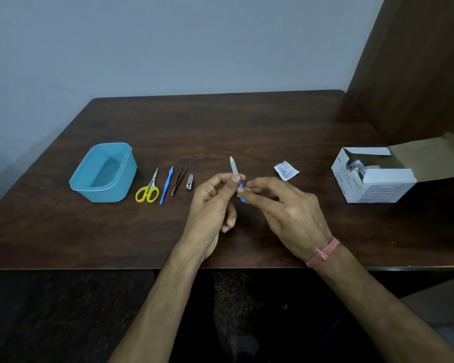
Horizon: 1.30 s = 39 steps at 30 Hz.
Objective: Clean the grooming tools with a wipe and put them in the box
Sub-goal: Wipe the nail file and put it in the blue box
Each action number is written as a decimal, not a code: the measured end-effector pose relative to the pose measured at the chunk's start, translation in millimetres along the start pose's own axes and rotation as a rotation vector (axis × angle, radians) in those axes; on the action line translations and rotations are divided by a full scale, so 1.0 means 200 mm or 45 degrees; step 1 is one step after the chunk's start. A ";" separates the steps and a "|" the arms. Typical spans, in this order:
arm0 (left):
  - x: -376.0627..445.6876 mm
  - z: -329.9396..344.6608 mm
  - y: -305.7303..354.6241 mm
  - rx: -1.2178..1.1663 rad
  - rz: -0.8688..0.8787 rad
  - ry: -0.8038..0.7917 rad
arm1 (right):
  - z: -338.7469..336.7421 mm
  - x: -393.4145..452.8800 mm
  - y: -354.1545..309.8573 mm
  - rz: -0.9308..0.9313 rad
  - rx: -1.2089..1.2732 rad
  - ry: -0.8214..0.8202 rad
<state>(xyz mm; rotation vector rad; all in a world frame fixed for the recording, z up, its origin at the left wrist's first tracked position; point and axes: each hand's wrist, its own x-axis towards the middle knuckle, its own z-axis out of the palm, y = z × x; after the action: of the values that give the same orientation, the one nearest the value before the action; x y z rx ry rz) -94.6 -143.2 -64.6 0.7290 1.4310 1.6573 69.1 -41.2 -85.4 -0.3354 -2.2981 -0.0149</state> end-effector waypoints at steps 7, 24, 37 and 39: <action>-0.02 0.01 -0.03 0.060 0.057 0.090 | 0.00 -0.02 0.02 -0.076 0.025 0.015; -0.02 0.04 -0.04 0.205 0.076 0.126 | 0.02 0.00 0.00 0.064 0.038 0.086; -0.02 0.03 -0.07 0.234 0.136 0.176 | 0.02 0.00 0.00 0.156 0.175 0.019; -0.02 0.03 -0.07 0.242 0.156 0.143 | 0.01 0.00 0.01 0.163 0.165 0.026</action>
<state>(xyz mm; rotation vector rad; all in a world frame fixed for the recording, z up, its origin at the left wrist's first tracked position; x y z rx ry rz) -84.1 -143.2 -76.6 0.8557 1.6700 1.6932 68.1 -39.7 -87.5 -0.4120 -2.2402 0.1936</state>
